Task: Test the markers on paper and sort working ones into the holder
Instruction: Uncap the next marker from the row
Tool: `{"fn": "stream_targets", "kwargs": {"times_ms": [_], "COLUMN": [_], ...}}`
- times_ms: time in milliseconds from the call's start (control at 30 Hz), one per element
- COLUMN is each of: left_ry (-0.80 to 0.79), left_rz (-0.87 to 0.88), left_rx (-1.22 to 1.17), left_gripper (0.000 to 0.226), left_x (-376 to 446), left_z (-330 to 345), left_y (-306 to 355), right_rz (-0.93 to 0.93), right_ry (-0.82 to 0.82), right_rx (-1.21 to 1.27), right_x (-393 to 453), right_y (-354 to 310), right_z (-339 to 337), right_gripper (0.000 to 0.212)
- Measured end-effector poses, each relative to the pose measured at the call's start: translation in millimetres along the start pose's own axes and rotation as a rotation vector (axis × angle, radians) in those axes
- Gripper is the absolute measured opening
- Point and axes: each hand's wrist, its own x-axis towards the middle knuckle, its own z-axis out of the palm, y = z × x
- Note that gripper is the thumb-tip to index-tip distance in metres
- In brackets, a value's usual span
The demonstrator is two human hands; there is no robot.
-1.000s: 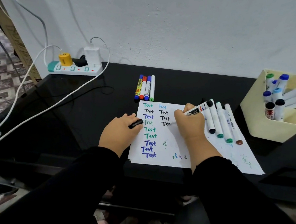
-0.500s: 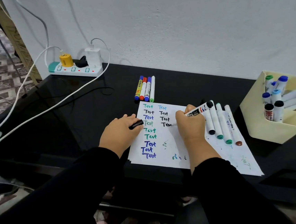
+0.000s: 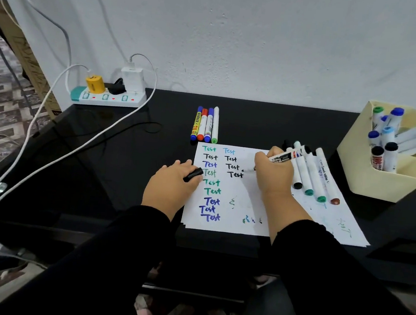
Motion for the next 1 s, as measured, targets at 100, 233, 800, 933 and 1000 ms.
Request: {"fn": "stream_targets", "kwargs": {"times_ms": [100,233,800,933,1000], "left_ry": [-0.002,-0.007,-0.079,-0.106,-0.119], "left_rz": [0.0,0.014,0.161,0.169,0.176], "left_rx": [-0.004,-0.015,-0.642,-0.703,-0.737], "left_gripper": [0.045,0.044,0.035,0.034,0.033], "left_x": [-0.8,-4.5,-49.0,-53.7,-54.1], "left_z": [-0.9,-3.3,-49.3,-53.5,-55.0], "left_y": [1.1,3.1,43.6,48.7,50.8], "right_rz": [0.092,0.176,-0.051,-0.043,-0.031], "right_ry": [-0.018,-0.083,-0.382,-0.407,-0.406], "right_rx": [0.084,0.098,0.234,0.265,0.306], "right_x": [4.7,6.3,-41.5,-45.4,-46.1], "right_y": [-4.2,-18.9,-69.3,-70.6,-70.3], "right_z": [-3.9,-10.7,-30.5,-38.1,-40.3], "right_gripper": [0.033,0.034,0.044,0.044,0.045]}}
